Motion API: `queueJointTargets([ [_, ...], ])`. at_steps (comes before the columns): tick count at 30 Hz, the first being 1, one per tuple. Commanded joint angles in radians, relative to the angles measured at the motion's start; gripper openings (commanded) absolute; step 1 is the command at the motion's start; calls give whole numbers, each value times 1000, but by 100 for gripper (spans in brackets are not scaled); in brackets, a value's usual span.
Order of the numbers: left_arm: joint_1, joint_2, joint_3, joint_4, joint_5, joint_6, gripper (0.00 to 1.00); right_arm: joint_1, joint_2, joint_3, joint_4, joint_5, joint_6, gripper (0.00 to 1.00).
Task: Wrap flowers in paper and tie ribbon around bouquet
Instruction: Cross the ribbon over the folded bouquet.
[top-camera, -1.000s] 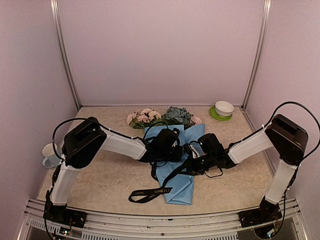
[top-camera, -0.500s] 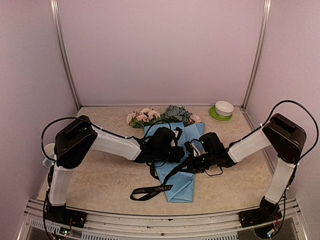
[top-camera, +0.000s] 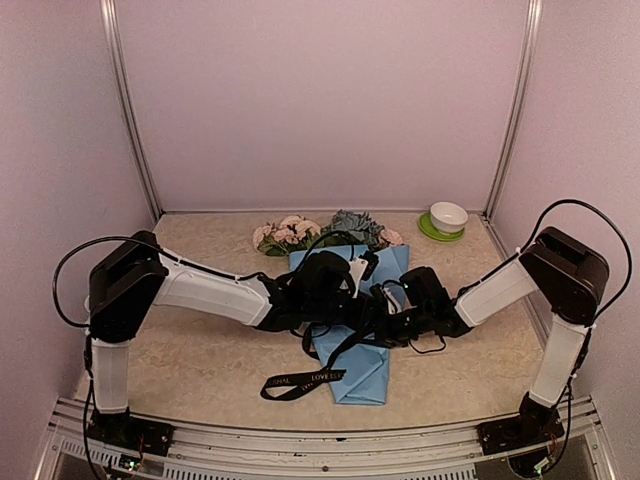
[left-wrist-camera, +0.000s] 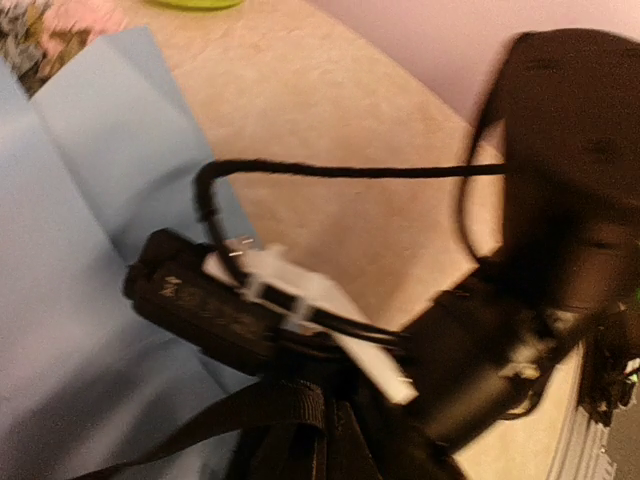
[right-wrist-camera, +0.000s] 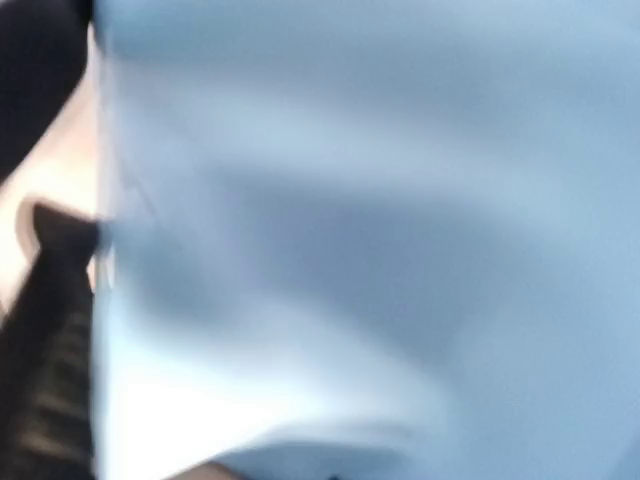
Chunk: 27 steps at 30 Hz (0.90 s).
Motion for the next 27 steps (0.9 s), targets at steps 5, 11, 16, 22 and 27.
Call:
queueJointTargets([
  [5,-113,-273,-101,127,79,183,0,-21,10,-24,3,1,3,0],
  [11,-161,-336,-149,128,58,248,0,-21,5,-26,5,-6,3,0],
  [16,-127,-352,-171,83,-285,136,0,-22,-4,-26,-34,18,1,0],
  [22,-50,-285,-84,-148,-542,24,0,-22,-2,-33,-59,35,-7,0],
  [27,-163,-344,-140,26,-227,226,0,-22,13,-2,-63,15,-17,0],
])
